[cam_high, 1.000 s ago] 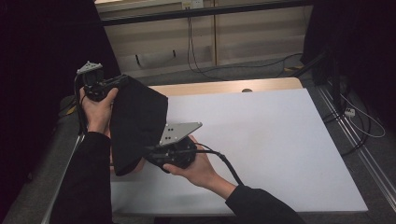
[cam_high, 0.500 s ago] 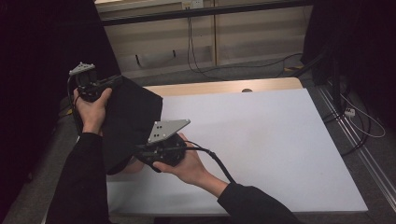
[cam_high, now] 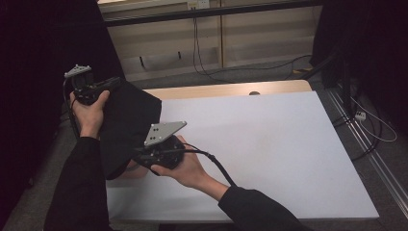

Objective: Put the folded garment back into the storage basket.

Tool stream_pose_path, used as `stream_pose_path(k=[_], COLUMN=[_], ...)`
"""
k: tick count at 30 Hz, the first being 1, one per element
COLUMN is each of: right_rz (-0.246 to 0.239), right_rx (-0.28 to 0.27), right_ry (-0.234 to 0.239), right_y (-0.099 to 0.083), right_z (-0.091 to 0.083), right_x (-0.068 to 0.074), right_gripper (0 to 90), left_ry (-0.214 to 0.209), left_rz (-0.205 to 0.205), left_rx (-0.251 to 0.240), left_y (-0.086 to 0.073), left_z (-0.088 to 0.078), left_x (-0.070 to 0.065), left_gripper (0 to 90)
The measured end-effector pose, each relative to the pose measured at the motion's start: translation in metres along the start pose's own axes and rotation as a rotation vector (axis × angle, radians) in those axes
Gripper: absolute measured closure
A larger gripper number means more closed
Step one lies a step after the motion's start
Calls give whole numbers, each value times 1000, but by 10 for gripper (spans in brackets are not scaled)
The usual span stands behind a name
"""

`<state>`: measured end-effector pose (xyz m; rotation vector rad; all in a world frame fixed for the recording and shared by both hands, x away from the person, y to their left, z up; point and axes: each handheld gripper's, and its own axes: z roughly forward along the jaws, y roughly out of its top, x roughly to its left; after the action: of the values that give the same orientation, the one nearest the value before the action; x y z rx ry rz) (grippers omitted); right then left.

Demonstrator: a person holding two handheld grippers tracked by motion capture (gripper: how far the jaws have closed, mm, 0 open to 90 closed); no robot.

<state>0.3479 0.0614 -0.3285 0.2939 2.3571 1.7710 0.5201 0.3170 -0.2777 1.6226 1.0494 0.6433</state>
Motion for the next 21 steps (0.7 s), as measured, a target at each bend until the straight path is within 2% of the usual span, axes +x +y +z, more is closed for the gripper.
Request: stream_pose_path(k=[15, 21], right_rz=[-3, -11], right_rx=[28, 49], right_ry=[14, 10], right_y=[-1, -5], right_z=[20, 30], right_x=[-1, -1], right_gripper=[832, 832], left_ry=[15, 18], left_rz=[-25, -36], left_rx=[9, 30], left_y=[-8, -14], left_z=[-3, -2], left_x=[18, 25], left_gripper=[814, 814])
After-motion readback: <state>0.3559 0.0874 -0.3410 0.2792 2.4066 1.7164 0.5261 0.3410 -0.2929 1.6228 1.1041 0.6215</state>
